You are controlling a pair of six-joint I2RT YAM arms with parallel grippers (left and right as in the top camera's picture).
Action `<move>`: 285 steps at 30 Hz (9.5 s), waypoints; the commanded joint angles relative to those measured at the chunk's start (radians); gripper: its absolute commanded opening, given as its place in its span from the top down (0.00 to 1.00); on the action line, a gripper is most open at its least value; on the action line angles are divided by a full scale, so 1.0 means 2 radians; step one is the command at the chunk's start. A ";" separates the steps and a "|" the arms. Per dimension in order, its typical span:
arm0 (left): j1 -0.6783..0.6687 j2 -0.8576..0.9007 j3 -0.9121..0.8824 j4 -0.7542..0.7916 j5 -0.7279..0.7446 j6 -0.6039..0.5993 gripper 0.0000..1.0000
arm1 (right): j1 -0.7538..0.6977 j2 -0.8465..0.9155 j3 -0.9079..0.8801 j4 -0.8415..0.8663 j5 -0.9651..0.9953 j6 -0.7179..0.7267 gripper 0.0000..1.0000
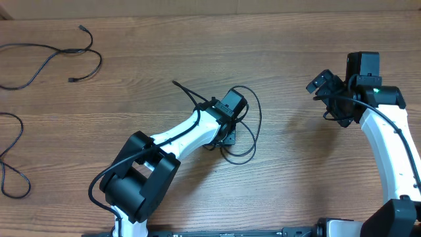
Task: Untangle cables
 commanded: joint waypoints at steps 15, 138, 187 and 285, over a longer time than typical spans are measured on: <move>0.013 0.008 -0.018 -0.055 -0.033 0.006 0.96 | -0.003 -0.007 0.001 0.003 0.004 -0.001 0.00; 0.366 -0.099 -0.014 -0.084 0.095 0.006 0.22 | -0.003 -0.007 0.001 0.003 0.004 -0.001 0.00; 0.290 -0.024 -0.014 -0.036 -0.070 -0.180 0.59 | -0.003 -0.007 0.001 0.003 0.004 -0.001 0.00; 0.491 0.008 0.047 -0.123 -0.072 0.055 0.53 | -0.003 -0.007 0.001 0.003 0.004 0.000 0.00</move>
